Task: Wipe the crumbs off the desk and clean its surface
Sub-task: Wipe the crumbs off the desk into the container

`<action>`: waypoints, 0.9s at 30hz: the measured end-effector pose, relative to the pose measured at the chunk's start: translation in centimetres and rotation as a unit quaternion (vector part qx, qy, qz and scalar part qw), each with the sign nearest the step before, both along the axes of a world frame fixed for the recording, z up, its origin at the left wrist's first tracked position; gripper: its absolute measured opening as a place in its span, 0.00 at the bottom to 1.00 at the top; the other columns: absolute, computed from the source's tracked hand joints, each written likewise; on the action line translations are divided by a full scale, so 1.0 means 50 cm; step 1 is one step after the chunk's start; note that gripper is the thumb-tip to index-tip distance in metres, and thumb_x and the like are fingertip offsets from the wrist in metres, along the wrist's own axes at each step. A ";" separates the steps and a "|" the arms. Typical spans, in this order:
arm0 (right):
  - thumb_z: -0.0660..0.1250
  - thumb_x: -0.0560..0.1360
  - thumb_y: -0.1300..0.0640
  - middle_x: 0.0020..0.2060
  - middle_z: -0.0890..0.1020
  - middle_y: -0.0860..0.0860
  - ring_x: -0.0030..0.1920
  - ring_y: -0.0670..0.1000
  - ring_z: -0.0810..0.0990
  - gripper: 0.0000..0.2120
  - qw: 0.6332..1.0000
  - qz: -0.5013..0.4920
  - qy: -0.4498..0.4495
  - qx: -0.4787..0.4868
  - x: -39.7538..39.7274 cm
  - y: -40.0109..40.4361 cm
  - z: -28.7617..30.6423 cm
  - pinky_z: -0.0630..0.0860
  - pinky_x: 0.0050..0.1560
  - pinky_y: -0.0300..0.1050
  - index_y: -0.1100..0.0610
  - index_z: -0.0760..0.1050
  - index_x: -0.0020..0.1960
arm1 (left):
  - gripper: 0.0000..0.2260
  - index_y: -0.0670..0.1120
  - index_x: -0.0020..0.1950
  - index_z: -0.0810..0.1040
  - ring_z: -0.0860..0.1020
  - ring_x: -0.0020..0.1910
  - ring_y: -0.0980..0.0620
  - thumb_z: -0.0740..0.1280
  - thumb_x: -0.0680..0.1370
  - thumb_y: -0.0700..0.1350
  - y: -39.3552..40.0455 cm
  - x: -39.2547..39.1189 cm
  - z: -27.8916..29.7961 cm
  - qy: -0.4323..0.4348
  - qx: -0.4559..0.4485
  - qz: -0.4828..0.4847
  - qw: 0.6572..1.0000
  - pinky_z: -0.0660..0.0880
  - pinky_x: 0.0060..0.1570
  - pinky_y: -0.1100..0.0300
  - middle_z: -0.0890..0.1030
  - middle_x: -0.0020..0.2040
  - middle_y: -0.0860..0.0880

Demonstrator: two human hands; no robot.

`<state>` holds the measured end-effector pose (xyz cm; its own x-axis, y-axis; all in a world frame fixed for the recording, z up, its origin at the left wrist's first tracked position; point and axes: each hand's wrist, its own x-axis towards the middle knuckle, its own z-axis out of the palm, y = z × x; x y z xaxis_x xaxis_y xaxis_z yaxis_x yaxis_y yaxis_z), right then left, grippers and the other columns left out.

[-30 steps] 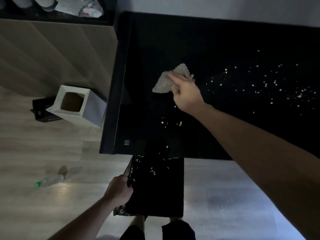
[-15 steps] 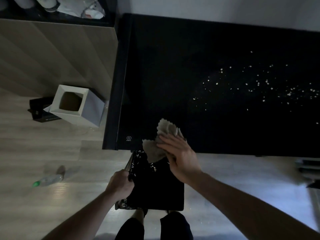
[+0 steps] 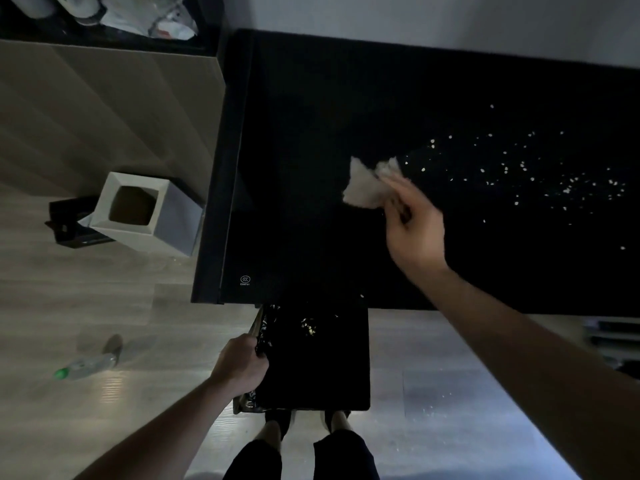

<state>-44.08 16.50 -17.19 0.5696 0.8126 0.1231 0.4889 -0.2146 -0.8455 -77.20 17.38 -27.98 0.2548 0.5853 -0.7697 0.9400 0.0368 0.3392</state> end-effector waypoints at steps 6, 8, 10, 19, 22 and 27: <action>0.63 0.83 0.60 0.77 0.72 0.48 0.81 0.54 0.63 0.20 0.974 0.027 -0.126 -0.186 0.093 0.062 -0.093 0.54 0.84 0.58 0.47 0.76 0.72 | 0.11 0.43 0.30 0.71 0.74 0.24 0.50 0.65 0.73 0.42 -0.001 0.015 -0.002 0.005 0.008 0.000 1.000 0.69 0.25 0.58 0.76 0.27 0.48; 0.62 0.83 0.58 0.80 0.68 0.48 0.83 0.56 0.59 0.22 0.963 0.042 -0.167 -0.208 0.062 0.041 -0.124 0.47 0.84 0.62 0.46 0.73 0.76 | 0.12 0.44 0.29 0.71 0.74 0.23 0.51 0.65 0.73 0.41 -0.003 0.020 -0.001 0.000 0.007 0.003 1.000 0.68 0.24 0.58 0.75 0.26 0.48; 0.62 0.83 0.57 0.80 0.67 0.46 0.83 0.54 0.59 0.23 0.964 0.067 -0.185 -0.179 0.015 0.001 -0.126 0.47 0.84 0.60 0.46 0.72 0.77 | 0.12 0.44 0.29 0.71 0.75 0.23 0.51 0.65 0.74 0.42 -0.004 0.021 0.002 0.003 0.011 0.002 1.000 0.68 0.24 0.59 0.76 0.26 0.48; 0.64 0.83 0.65 0.75 0.75 0.45 0.80 0.44 0.66 0.19 0.958 0.262 -0.030 -0.115 -0.169 -0.238 -0.082 0.64 0.80 0.56 0.52 0.80 0.70 | 0.12 0.45 0.31 0.70 0.75 0.27 0.49 0.65 0.74 0.41 -0.019 0.038 0.019 0.012 0.007 0.008 1.000 0.67 0.26 0.59 0.76 0.30 0.47; 0.64 0.82 0.67 0.74 0.75 0.40 0.77 0.42 0.70 0.21 0.962 0.237 0.065 -0.116 -0.165 -0.249 -0.043 0.70 0.77 0.49 0.50 0.79 0.71 | 0.11 0.44 0.31 0.71 0.74 0.26 0.49 0.65 0.74 0.41 -0.023 0.040 0.016 0.009 -0.001 0.016 1.000 0.67 0.25 0.60 0.77 0.30 0.47; 0.63 0.81 0.72 0.71 0.79 0.47 0.74 0.45 0.75 0.22 0.994 0.060 0.084 -0.043 -0.043 -0.159 -0.013 0.73 0.75 0.55 0.54 0.78 0.70 | 0.12 0.43 0.30 0.71 0.79 0.29 0.45 0.65 0.74 0.42 -0.029 0.051 0.017 0.012 0.015 0.012 1.000 0.70 0.27 0.59 0.78 0.29 0.47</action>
<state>-46.21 8.56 -17.85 0.4747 0.8793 -0.0383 0.3688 -0.2382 -0.8985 -74.64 15.92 -27.15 0.2223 0.6141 -0.7573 0.9469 0.0493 0.3179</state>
